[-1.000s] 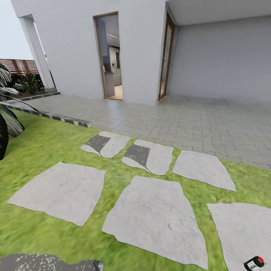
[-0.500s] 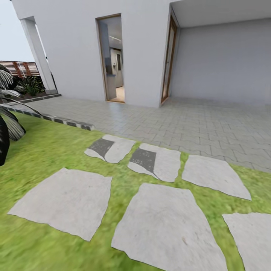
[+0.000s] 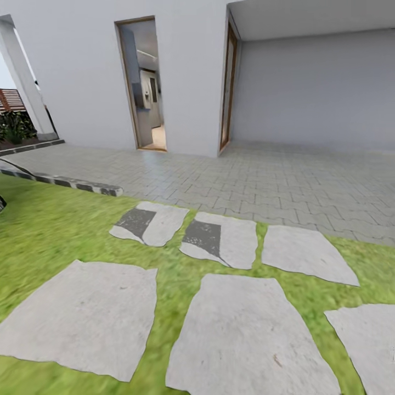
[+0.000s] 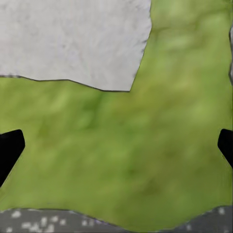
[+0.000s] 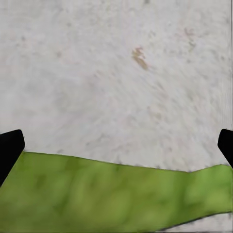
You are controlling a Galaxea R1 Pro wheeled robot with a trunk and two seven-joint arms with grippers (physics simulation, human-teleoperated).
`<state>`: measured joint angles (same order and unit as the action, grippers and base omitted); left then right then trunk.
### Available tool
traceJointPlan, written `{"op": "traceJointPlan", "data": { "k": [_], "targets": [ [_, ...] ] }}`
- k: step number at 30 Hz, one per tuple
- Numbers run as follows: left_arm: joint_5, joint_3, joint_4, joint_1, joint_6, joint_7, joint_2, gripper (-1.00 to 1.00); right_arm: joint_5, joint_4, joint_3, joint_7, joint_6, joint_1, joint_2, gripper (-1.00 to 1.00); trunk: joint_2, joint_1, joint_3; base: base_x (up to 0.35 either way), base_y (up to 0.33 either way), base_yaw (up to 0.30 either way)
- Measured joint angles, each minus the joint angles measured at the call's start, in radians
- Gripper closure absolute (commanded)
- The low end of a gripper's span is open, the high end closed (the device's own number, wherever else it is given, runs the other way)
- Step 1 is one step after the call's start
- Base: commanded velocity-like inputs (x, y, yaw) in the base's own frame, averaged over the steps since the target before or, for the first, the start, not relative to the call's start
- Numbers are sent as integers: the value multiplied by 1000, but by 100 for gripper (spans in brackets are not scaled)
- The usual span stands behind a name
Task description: Pick up the pesticide atomizer in the garden and spray insectifuge to fully cover both potted plants in the garden.
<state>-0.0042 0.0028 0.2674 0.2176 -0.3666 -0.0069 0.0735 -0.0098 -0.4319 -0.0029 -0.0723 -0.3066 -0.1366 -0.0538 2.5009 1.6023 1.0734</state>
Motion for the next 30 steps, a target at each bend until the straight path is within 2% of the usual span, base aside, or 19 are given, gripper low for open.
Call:
{"op": "traceJointPlan", "data": {
  "k": [18, 30],
  "targets": [
    [0, 0, 0, 0, -3, 0, 0, -100, 0, 0, -1, -1, 0, 0, 0, -100, 0, 0, -10, 1, 13, -266],
    [0, 0, 2, 0, -4, 0, 0, -100, 0, 0, -4, -1, 0, 0, 0, -100, 0, 0, -15, -187, 209, -269]
  ]
}}
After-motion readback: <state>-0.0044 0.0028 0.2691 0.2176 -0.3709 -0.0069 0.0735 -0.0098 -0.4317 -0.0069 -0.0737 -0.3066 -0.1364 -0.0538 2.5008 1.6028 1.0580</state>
